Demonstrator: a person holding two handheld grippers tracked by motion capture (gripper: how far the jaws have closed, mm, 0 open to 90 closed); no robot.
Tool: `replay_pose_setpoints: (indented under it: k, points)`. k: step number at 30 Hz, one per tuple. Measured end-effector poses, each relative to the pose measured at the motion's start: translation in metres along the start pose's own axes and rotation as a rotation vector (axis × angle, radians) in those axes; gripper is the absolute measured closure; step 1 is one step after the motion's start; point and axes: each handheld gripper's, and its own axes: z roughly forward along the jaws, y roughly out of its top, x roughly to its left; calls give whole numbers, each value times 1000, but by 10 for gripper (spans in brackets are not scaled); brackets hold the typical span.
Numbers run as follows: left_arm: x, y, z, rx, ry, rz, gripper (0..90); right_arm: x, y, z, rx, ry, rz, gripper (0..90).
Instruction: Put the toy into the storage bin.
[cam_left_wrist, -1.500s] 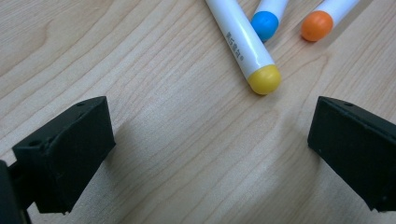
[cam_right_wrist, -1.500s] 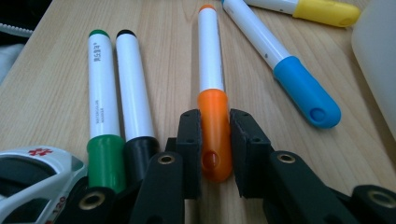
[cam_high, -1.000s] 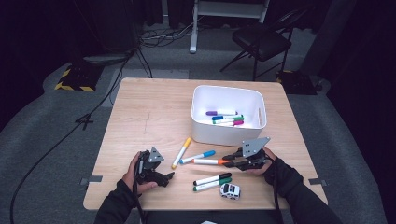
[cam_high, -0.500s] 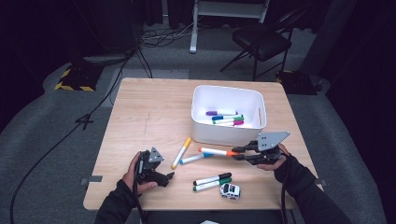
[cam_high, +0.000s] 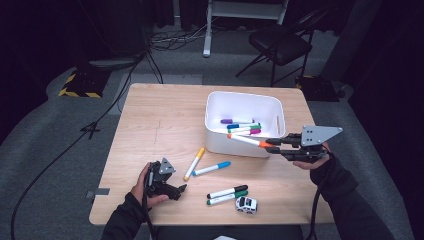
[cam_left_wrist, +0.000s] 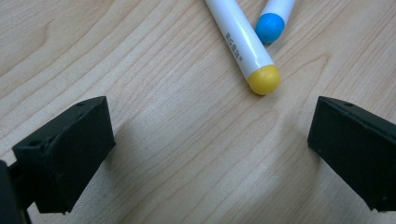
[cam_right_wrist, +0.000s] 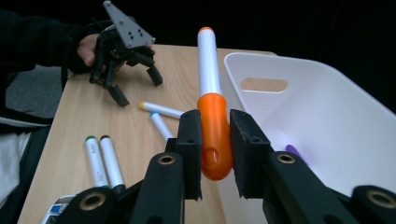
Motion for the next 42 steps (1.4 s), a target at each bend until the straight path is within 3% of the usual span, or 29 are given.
replay_pose_setpoints:
  k: [6,19,25,35,42]
  points:
    - [0,0,0,0,0,0,6,-14,11,-12,-20,-46,-1,753]
    - [0,0,0,0,0,0,6,-59,11,-5,53,-148,62,753]
    - [0,0,0,1,0,2,6,-72,8,4,73,-159,84,753]
    - [0,0,0,1,-4,-2,6,-84,2,21,124,-137,106,753]
    - [0,0,0,0,0,0,6,-88,-3,35,212,-119,104,753]
